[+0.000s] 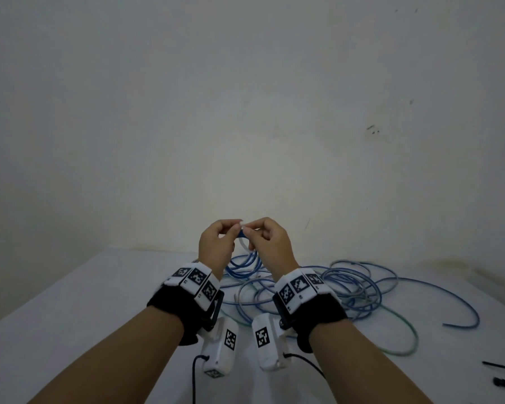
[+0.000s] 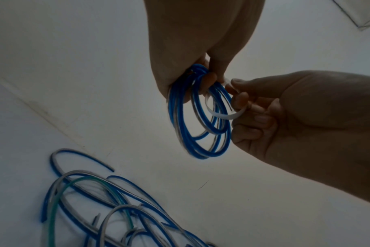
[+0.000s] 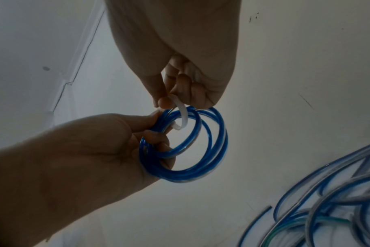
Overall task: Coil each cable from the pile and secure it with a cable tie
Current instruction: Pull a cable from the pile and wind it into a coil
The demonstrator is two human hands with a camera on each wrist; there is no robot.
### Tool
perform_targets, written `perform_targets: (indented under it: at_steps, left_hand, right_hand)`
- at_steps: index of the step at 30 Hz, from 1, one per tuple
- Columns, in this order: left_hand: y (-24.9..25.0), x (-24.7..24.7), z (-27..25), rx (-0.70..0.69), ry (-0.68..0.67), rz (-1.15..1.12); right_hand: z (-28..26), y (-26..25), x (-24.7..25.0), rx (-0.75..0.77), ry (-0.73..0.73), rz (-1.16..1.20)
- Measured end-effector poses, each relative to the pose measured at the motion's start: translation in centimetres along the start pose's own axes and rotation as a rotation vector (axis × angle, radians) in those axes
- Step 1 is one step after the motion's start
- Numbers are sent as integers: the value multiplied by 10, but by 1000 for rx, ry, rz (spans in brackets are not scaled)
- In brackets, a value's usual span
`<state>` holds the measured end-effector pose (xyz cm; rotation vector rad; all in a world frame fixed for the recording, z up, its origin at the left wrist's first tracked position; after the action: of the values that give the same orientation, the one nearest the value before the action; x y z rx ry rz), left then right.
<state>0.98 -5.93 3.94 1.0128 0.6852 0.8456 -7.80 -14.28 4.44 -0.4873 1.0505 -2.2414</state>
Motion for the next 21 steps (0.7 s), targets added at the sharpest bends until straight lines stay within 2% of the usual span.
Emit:
perform_targets:
  at_steps: [21]
  left_hand:
    - [-10,-7,0,-78,-22,59]
  right_hand:
    - [-5,5,6,-88,94,-25]
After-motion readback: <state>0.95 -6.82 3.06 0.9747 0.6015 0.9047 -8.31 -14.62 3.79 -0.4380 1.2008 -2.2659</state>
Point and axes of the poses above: each hand's wrist, its own z-axis towards the middle knuckle, its own x-axis out of the back of the hand, y = z × x, the point moved 3 cm from there along z, towards the middle knuckle, and after that the axes turned 5 degrees about x, right-handed, at the moved point
